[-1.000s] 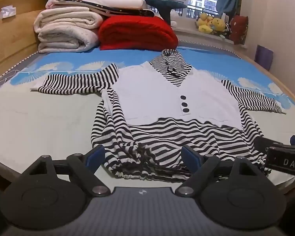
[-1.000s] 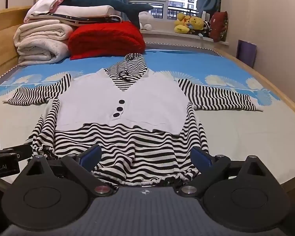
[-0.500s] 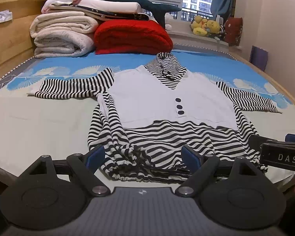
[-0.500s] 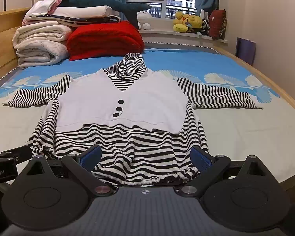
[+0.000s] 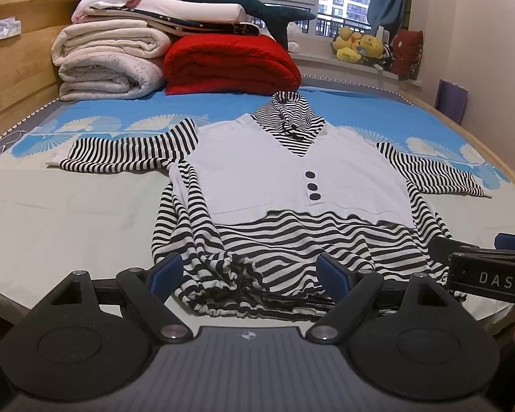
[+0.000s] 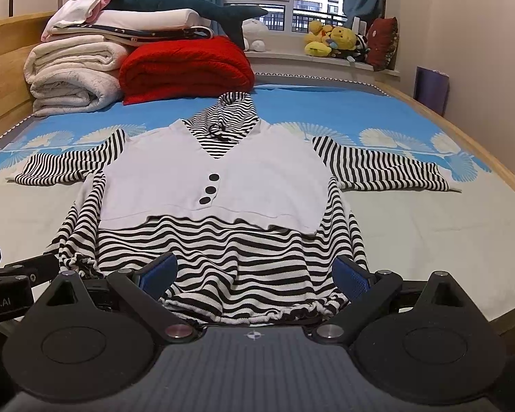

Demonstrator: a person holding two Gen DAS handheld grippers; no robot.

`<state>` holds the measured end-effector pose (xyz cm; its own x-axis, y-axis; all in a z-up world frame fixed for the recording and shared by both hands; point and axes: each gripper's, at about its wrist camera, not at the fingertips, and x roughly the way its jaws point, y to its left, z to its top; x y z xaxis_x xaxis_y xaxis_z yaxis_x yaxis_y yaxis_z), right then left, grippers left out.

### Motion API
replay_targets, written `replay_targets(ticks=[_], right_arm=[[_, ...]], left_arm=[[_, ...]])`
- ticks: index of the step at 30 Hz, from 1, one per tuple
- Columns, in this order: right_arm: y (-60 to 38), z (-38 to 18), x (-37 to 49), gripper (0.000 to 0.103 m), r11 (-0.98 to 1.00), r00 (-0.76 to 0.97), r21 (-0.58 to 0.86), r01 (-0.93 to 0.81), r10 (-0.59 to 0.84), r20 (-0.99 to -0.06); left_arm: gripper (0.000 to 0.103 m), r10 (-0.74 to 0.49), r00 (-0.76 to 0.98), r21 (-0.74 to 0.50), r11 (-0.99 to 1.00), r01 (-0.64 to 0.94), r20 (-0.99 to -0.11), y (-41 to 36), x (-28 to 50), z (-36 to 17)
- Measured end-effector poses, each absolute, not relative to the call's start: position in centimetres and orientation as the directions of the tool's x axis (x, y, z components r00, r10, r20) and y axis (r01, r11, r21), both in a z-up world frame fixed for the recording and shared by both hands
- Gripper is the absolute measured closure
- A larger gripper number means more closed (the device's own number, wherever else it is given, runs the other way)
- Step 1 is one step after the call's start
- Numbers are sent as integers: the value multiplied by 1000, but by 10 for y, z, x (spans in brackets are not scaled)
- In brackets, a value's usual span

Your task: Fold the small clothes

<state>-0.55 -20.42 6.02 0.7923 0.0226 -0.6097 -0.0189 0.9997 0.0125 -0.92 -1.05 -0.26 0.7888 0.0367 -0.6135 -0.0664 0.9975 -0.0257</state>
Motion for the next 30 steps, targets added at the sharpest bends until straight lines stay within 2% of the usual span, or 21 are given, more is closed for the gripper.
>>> replay_targets(ticks=[22,24,25,26,28,29,30], right_arm=[[-203,61,-5,6,1000,793,9,-22,23,-608],[-203,62,-5,8,1000,795,11,-22,24,-606],[-204,64,-6,12,1000,800,14,-21,25,-600],[-207,68,-6,15,1000,809,21,-13,23,-587],[-218,80,-5,16,998,831,55,-1,31,-555],[-225,87,-2,20,997,841,73,-1,40,-539],[-233,95,3,22,996,853,92,2,46,-520]], left_arm=[[15,38,791,-25,997,-67,-611,-12,-9,0],[17,35,793,-35,997,-71,-608,-8,-8,4],[18,32,796,-41,997,-71,-605,-5,-8,7],[21,26,796,-42,997,-64,-605,-1,-6,12],[41,6,786,-33,999,-34,-618,11,8,24],[57,2,781,-31,999,-27,-625,17,15,28],[63,0,776,-30,999,-24,-631,25,26,34]])
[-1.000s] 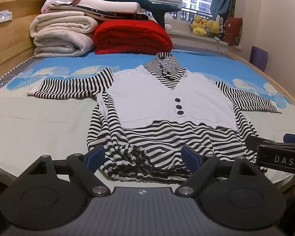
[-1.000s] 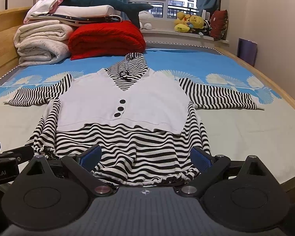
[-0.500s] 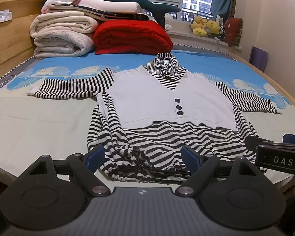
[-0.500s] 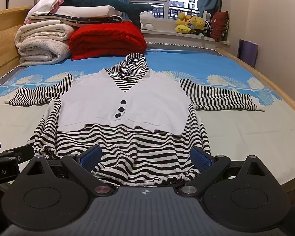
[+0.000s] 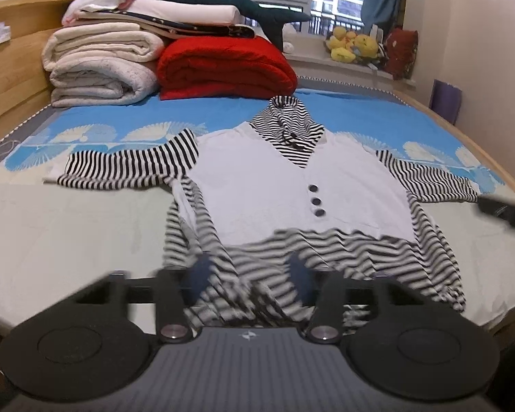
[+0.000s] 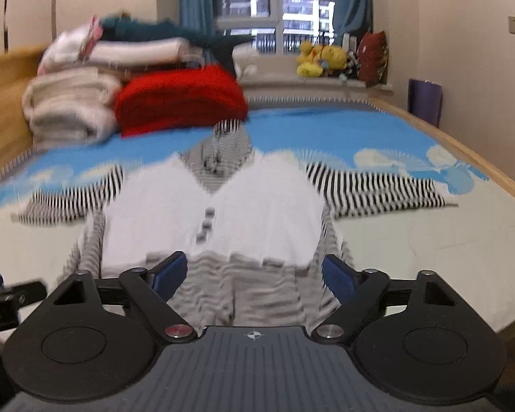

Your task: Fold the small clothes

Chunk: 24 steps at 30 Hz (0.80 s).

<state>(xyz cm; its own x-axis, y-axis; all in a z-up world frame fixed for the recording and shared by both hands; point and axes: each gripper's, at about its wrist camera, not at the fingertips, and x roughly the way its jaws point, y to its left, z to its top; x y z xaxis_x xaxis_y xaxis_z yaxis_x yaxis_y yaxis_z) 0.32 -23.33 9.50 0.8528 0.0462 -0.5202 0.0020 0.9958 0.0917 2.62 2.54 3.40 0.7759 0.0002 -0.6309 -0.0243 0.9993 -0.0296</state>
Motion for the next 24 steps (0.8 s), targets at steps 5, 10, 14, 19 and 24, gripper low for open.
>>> replay_targets(ticks=[5,10,14,19,24], right_arm=[[-274,119,44,23,996,888,88,-9,48,-458],[-302,79,105,23,997,795,74,18,30,-605],[-322,25,147,25,985,571,135,104,52,-820],[-335,-5,169,25,974,458,109,199,6,-889],[-343,-30,176,26,965,363,121,232,29,-931]], left_arm=[[67,-42,734,-36,999,24,-677,58,90,35],[47,-93,572,-121,993,-12,-815,81,158,-18],[26,-68,425,-124,987,-105,-903,96,191,-62],[26,-45,258,-113,961,-253,-965,118,209,-100],[62,-95,251,-161,953,-257,-963,127,202,-101]])
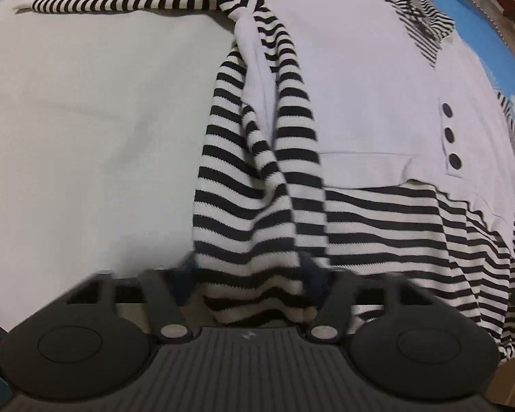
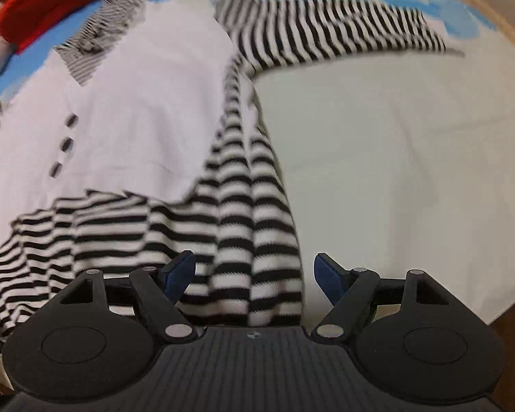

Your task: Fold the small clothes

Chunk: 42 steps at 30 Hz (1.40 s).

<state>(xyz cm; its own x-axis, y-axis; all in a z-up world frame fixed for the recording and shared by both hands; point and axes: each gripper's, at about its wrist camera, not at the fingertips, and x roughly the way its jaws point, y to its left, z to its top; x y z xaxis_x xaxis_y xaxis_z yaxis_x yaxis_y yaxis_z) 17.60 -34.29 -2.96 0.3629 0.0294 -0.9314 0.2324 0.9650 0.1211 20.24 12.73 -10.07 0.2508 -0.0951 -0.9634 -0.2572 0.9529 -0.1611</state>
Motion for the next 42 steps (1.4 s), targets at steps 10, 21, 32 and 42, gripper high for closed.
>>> replay_targets(ticks=[10,21,32,42], right_arm=[[-370,-11,161,97,918,455,130,374,-59,-889],[-354,7,142,61,940,536,155,304,-34,-844],[-314,-24,153,52,993,375,122,-3,114,-920],[-295,27,168,51,993,651,110,-48,115,-750]], left_arm=[[94,-253,259,-302,937,-174,-932,133,151,-81],[69,-107,495,-126,992,-4,-862,117,135,-32],[68,-110,343,-99,994,49,-933,98,145,-53],[59,-42,551,-71,997,-32,-834,104,159,-11]])
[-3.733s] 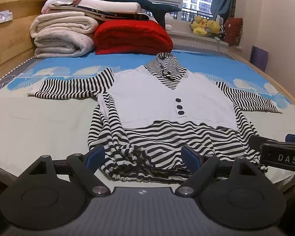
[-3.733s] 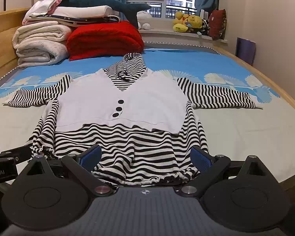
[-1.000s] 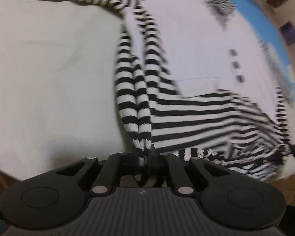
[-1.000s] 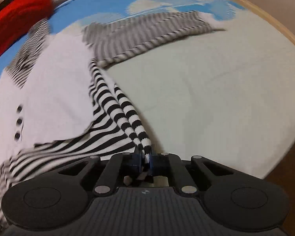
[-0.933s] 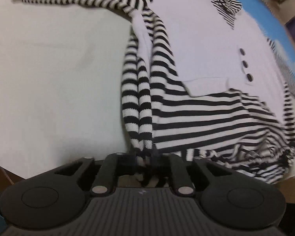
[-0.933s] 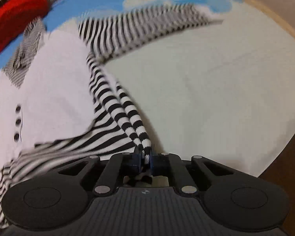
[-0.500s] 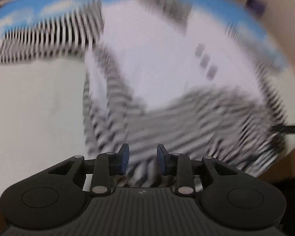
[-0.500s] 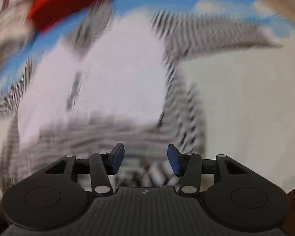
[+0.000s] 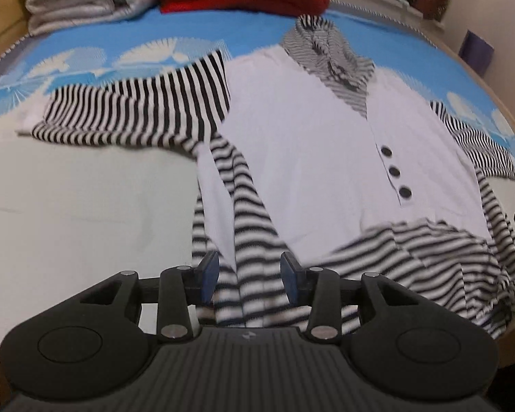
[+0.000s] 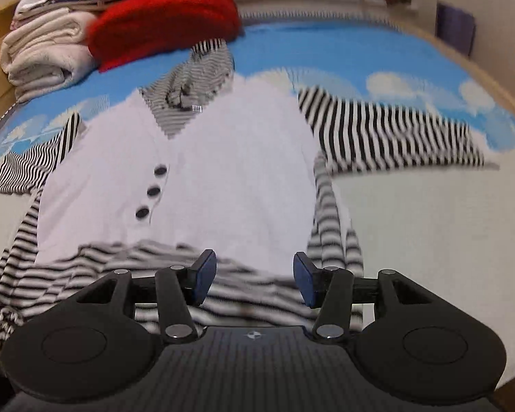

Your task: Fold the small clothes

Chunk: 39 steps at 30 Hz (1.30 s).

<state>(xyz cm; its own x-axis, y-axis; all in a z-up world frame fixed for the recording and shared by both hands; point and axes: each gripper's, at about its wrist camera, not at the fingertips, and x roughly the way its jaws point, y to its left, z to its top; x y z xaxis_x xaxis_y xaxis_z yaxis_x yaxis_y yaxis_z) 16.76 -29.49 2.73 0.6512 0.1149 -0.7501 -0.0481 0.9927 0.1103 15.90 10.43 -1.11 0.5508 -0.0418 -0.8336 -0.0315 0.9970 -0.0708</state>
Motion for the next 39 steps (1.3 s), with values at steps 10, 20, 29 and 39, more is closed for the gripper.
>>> replay_targets(ticks=[10,20,29,39], right_arm=[[-287,46,176,44,991,789,126,42,44,-613],[-275,45,181,45,994,785,101,48,25,-619],[-229,90,209,47,998,794,-36,-47,16,-608],[-138,102,275,81,960,867,69,-273,276,-415]], left_arm=[[54,30,765,-13,999,-50,-643,98,186,39],[49,49,885,-88,991,-101,-463,140,270,62],[76,155,754,-192,917,-351,-638,244,314,9],[91,303,655,-99,859,-502,-692,312,308,-34]])
